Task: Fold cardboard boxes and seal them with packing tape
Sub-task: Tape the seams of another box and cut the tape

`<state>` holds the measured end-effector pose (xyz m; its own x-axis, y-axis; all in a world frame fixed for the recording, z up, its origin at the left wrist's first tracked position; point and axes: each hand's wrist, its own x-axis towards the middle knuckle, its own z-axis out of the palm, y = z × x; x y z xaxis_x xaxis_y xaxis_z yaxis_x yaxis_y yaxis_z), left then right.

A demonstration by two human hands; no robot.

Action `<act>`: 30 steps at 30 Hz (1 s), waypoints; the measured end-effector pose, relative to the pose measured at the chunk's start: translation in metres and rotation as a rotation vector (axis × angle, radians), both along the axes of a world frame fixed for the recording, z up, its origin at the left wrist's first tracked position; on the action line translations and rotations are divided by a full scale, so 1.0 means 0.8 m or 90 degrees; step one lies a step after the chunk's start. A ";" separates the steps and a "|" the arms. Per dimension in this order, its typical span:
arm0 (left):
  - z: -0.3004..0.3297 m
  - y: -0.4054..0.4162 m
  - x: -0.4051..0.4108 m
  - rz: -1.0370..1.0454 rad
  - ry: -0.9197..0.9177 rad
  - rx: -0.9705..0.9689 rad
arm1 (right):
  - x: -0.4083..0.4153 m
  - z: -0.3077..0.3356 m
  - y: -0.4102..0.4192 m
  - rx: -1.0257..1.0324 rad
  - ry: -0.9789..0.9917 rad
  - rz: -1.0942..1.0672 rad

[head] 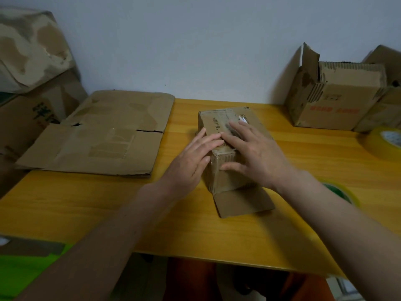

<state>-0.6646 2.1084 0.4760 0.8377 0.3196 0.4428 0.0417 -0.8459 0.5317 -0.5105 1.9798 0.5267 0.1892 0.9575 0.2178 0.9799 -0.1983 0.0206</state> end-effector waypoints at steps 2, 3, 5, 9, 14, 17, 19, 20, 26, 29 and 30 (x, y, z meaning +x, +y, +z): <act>0.000 0.000 -0.001 -0.005 -0.004 -0.003 | -0.004 0.007 -0.001 -0.029 0.056 -0.002; -0.001 0.000 -0.001 -0.007 -0.009 -0.006 | -0.004 0.014 -0.001 -0.046 0.125 -0.008; 0.000 0.001 -0.002 -0.007 -0.015 -0.011 | -0.005 0.029 0.000 -0.048 0.287 -0.031; -0.001 0.002 -0.001 -0.006 -0.023 -0.013 | -0.016 0.024 0.007 0.000 0.208 -0.068; -0.004 0.005 0.001 -0.002 -0.032 0.003 | -0.017 0.011 0.006 0.044 0.123 -0.046; -0.004 0.005 0.002 -0.002 -0.036 0.005 | -0.017 0.007 0.003 -0.010 0.038 -0.026; -0.004 0.005 0.002 0.000 -0.040 -0.002 | -0.016 0.016 0.003 -0.042 0.126 -0.020; -0.003 0.005 0.002 0.001 -0.042 -0.007 | -0.017 0.021 0.003 -0.054 0.159 -0.025; -0.002 0.004 0.004 0.013 -0.076 -0.069 | -0.045 0.002 0.021 0.048 0.051 -0.143; 0.001 0.010 0.003 -0.011 -0.071 -0.073 | -0.058 -0.006 0.034 0.061 0.020 -0.192; 0.004 0.011 0.003 -0.016 -0.071 -0.072 | -0.061 -0.006 0.036 0.068 0.014 -0.194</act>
<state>-0.6620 2.1174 0.4789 0.7942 0.3519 0.4953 -0.0436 -0.7801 0.6241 -0.5597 2.0087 0.5221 0.4703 0.8277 0.3062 0.8747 -0.4832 -0.0373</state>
